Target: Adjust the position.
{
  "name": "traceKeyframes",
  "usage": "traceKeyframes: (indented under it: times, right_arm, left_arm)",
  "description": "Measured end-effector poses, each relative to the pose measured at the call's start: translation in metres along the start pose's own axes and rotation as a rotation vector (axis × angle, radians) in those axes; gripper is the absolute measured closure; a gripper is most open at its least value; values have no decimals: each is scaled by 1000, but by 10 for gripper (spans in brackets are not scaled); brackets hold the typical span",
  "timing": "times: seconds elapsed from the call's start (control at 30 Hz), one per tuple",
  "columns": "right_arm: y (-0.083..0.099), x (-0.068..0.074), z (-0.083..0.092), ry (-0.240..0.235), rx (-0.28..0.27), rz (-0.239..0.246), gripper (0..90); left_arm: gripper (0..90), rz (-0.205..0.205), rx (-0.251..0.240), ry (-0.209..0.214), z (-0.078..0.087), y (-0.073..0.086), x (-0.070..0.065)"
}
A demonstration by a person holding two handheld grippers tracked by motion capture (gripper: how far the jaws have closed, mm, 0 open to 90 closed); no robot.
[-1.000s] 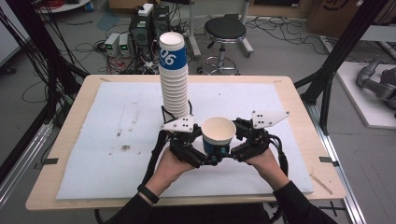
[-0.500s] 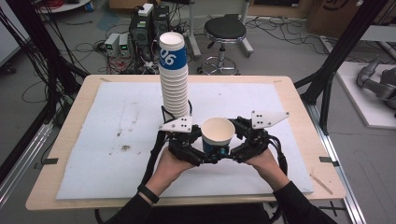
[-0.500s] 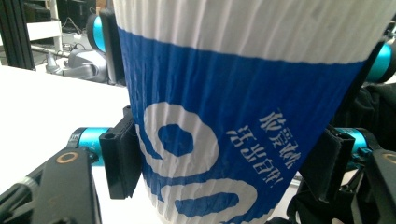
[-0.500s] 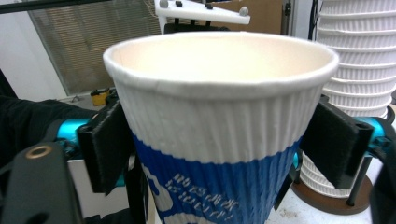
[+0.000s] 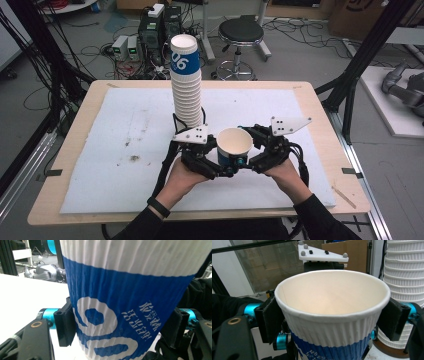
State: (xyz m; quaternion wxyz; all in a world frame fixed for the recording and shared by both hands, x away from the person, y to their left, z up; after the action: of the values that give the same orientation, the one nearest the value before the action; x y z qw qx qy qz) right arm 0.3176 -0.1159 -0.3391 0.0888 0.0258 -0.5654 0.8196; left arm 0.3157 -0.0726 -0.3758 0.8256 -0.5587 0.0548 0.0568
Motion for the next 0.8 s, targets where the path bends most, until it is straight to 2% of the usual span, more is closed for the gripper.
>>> traceKeyframes:
  times: [0.07,0.13,0.2,0.3,0.47,0.8]
  right_arm:
    - [0,0,0,3,4,-1,196]
    - [0,0,1,-3,3,-1,200]
    - [0,-1,1,5,-1,0,201]
    - [-1,-2,4,19,-5,5,202]
    - [0,-6,9,41,-3,9,202]
    - [4,-17,20,91,9,16,201]
  left_arm:
    - [248,1,1,-12,0,0,1]
    - [167,11,11,-26,-1,0,2]
    - [159,9,7,-21,0,-1,2]
    - [125,12,13,-46,1,-1,4]
    - [123,3,19,-76,11,0,6]
    - [123,7,-7,-133,37,-2,12]
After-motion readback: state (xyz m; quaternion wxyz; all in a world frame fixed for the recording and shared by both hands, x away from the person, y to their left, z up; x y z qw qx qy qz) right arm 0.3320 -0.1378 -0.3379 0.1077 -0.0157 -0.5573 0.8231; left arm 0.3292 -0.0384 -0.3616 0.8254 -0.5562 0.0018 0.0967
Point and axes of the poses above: each handheld gripper's, and its own axes: z roughly backward along the jaws, y roughly out of its underside, x roughly to its left, the point moved 10 cm from there along -z, roughly forward along the jaws, and after that the axes turned 13 degrees about x, right-handed, at the moved point
